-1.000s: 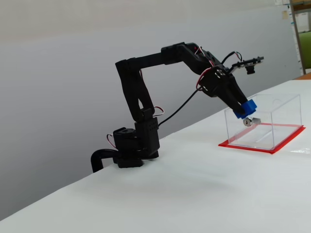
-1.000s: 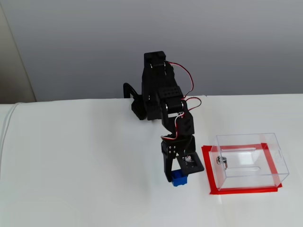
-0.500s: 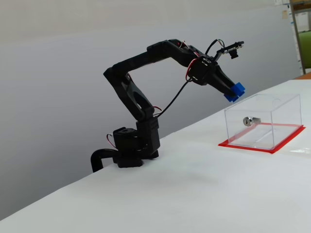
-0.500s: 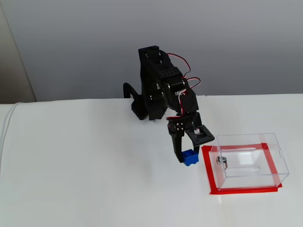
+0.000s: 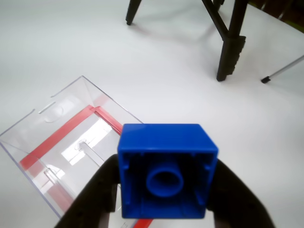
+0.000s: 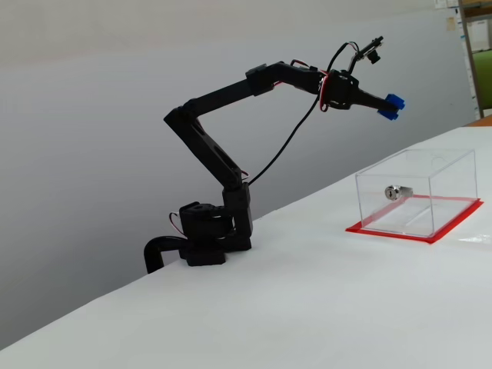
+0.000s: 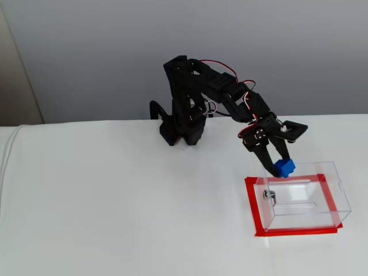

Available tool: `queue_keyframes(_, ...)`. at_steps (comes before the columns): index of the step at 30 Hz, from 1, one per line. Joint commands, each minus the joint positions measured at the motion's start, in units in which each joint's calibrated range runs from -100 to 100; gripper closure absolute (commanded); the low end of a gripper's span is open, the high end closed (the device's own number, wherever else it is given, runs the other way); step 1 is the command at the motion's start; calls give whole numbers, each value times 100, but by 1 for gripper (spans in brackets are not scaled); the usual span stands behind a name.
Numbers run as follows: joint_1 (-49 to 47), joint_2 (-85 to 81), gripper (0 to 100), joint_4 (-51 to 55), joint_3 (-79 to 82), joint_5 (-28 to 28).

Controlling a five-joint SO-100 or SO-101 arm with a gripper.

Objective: Pick the blue lego brick and place it into the transparent box

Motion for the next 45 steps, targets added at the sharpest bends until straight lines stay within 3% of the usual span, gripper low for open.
queue_keyframes(1, -508, -44, 90, -639, 211, 62)
queue_keyframes(13, -797, 210, 90, -2014, 1052, 62)
queue_keyframes(25, -797, 210, 90, -2084, 1142, 62)
queue_keyframes(27, -797, 219, 85, -2057, 1142, 62)
queue_keyframes(32, -797, 219, 63, -2066, 1160, 62)
queue_keyframes(45, -804, 134, 61, -2101, 1368, 67)
